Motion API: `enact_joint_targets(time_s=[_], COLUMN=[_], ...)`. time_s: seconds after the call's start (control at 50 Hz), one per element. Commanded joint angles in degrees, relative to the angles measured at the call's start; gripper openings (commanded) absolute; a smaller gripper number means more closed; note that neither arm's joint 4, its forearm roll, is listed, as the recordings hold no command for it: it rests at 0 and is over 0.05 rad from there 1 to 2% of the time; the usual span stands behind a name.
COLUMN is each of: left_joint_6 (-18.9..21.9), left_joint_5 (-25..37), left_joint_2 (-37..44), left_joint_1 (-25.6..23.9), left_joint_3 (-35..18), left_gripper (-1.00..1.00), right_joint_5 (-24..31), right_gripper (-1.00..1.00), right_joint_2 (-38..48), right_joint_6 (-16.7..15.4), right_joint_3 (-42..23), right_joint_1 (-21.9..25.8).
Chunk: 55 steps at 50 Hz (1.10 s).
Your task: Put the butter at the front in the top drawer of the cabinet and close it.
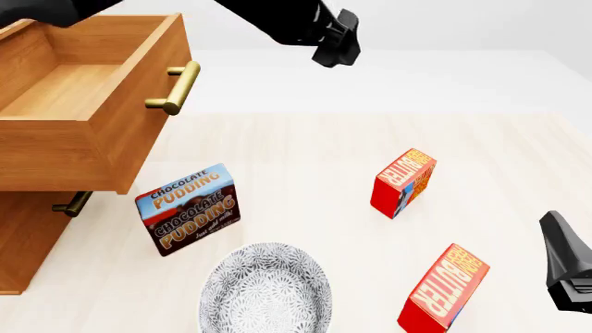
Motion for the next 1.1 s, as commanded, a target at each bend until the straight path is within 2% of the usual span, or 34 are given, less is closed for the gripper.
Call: enact_joint_targets(time_s=[0.02,0.42,0.58,0.82,1.1], left_joint_6=[-0.2,-2.3,-1.3,-1.2,-3.2], left_joint_5=[-2.7,-7.5,-8.9,-11.9,-13.4], left_joint_2=[5.3,11.7,13.6,15.3,19.6], left_joint_1=[-1.3,-3.5,-2.8,-4.8,-6.4], left_joint_3=[-2.9,-4.3,-3.9,-2.8,-4.0], left_gripper=[1.00,1.00,1.00,1.00,1.00], right_joint_5=[-0.1,-0.1,-0.1,-0.1,-0.1], right_gripper=[1.00,1.00,1.00,1.00,1.00], right_joint_2=[0.0,0.0,0.0,0.0,0.0], right_joint_6=[0.1,0.1,0.1,0.1,0.0], right_joint_3=[0.1,0.1,0.1,0.1,0.1], right_joint_1=[0.0,0.0,0.0,0.0,0.0])
